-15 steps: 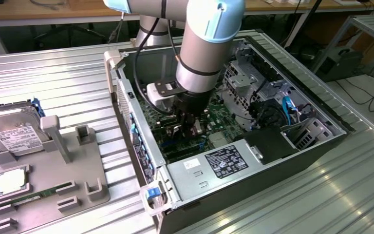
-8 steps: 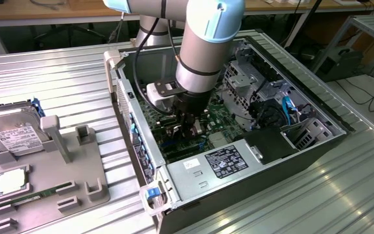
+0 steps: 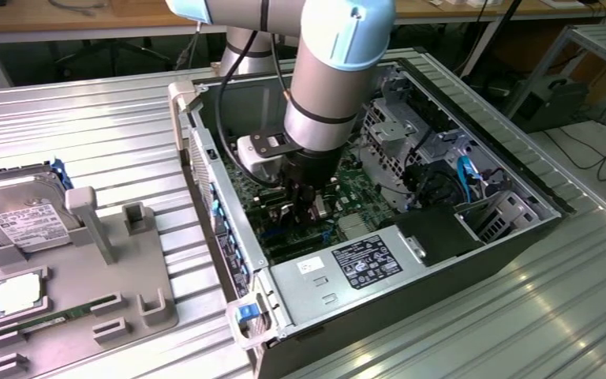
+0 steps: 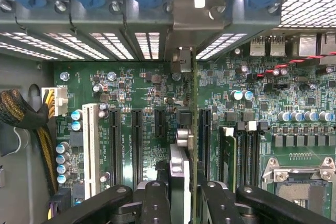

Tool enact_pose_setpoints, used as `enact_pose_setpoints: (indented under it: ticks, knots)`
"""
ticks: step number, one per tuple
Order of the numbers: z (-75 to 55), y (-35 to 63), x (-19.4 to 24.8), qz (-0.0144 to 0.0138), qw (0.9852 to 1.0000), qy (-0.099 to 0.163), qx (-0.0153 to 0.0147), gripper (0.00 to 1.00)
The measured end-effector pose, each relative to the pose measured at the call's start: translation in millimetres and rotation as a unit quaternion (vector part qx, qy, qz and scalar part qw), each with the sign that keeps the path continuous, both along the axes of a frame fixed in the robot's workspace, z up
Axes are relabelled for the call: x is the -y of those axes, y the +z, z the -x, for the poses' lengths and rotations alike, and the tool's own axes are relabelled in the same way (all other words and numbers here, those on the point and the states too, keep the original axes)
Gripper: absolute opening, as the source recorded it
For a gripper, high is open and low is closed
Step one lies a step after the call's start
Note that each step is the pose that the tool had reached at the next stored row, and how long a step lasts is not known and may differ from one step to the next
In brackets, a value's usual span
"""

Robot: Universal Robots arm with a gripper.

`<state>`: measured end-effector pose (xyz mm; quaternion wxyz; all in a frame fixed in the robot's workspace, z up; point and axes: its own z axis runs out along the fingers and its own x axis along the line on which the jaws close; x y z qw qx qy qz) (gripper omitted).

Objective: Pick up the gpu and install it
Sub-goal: 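Insert the gpu into the slot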

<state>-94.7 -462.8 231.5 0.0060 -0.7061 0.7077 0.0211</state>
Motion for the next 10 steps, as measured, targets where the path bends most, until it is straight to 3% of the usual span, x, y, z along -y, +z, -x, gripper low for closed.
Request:
enact_pose_setpoints:
  ticks: [10]
  knots:
    - [-0.1, -0.5, -0.1, -0.0005, 1.0, 0.0, 0.0002, 0.28]
